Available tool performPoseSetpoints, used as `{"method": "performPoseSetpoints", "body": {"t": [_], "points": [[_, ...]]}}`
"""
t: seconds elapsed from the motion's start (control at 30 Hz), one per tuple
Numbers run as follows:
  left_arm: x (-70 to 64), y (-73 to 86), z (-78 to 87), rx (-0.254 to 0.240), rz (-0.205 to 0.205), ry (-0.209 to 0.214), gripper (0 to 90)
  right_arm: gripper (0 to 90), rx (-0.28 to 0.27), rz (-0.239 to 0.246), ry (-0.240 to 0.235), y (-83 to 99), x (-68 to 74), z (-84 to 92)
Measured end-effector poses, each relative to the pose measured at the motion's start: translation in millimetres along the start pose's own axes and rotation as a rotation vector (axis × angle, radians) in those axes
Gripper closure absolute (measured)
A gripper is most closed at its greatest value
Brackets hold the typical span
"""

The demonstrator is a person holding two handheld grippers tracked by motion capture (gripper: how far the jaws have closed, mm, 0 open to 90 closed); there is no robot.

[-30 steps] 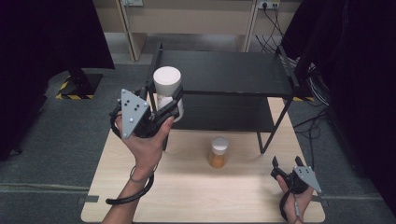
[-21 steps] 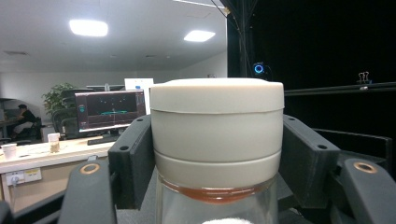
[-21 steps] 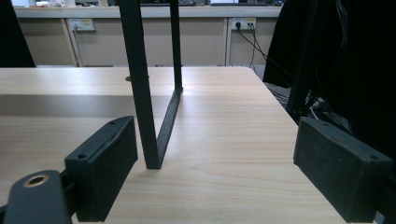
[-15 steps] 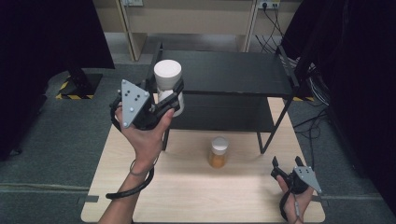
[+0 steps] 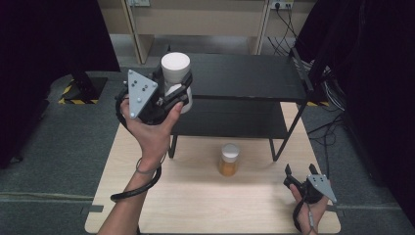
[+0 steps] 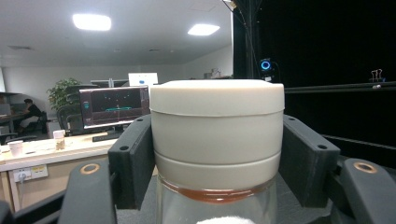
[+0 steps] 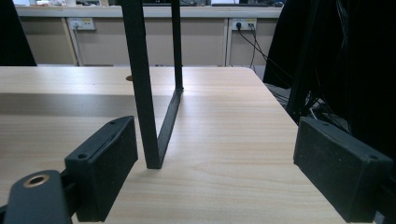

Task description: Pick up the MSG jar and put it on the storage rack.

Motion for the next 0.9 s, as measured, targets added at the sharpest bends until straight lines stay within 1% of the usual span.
{"method": "performPoseSetpoints", "body": {"t": [0.27, 0.4, 0.7, 0.9], "points": [[1.6, -7.4, -6.6, 0.005, -0.003, -0.008, 33.5, 13.6, 0.001, 0.003, -0.002, -0.2, 0.2, -0.1], [1.2, -12.6, -12.7, 0.011, -0.006, -0.007, 33.5, 13.6, 0.001, 0.001, -0.002, -0.1, 0.1, -0.1], [1.9, -17.1, -22.4, 0.021, -0.007, -0.015, 33.5, 13.7, 0.001, 0.001, -0.003, 0.0, -0.2, 0.0], [2.2, -19.2, -30.0, 0.033, -0.014, -0.026, 33.5, 13.7, 0.001, -0.002, -0.004, 0.1, -0.2, 0.0]]}}
Point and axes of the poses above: each handheld gripper's, and its own axes: z roughly backward along the jaws, y roughly out of its underside, x roughly to its left, the point moved 8 cm from there along -z, roughly forward along the jaws, and after that the axes turned 8 degrees about z, right-handed, at the moved point
